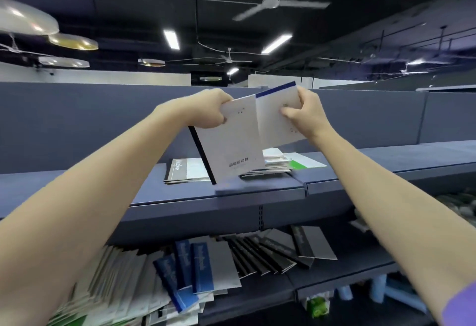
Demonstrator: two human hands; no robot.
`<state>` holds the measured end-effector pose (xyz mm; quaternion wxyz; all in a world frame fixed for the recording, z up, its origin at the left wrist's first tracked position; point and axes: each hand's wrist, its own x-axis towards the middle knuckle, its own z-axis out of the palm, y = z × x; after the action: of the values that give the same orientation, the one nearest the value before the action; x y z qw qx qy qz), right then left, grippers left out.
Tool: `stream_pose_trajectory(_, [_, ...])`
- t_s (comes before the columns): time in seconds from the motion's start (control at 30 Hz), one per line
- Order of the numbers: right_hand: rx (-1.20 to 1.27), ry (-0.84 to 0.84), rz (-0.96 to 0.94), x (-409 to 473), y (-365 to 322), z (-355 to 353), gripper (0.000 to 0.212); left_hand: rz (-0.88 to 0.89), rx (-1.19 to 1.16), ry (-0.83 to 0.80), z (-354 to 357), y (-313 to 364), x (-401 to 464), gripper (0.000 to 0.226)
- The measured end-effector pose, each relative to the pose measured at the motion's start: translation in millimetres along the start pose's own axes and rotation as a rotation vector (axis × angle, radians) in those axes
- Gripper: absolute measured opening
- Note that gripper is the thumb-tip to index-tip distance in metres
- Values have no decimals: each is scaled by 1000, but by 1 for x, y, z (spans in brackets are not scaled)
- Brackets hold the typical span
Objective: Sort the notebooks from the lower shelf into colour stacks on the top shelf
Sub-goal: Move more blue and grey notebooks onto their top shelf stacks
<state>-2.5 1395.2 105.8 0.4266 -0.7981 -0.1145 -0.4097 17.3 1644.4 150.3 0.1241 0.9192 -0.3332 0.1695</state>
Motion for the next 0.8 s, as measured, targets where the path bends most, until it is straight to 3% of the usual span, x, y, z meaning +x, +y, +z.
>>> stream_pose_trajectory(0.07, [-8, 82, -64, 6, 4, 6, 25, -29, 23, 64, -4, -9, 6, 26])
stream_pose_trajectory(0.17, [-115, 76, -130, 8, 20, 25, 29, -97, 100, 135, 1, -19, 15, 30])
stream_pose_trajectory(0.3, [-519, -147, -234, 6, 61, 60, 37, -155, 255, 233, 19, -30, 15, 40])
stream_pose_trajectory(0.47, [-679, -453, 18, -17, 96, 99, 44, -190, 325, 280, 60, -59, 8, 32])
stream_pose_trajectory(0.57, [-675, -387, -22, -20, 101, 110, 41, -212, 358, 281, 87, -77, 10, 33])
stream_pose_trajectory(0.7, [-700, -266, -74, -30, 110, 129, 65, -199, 449, 170, 126, -99, 8, 40])
stream_pose_trajectory(0.8, [-721, -207, -110, -35, 118, 133, 69, -297, 320, 18, 163, -120, 2, 35])
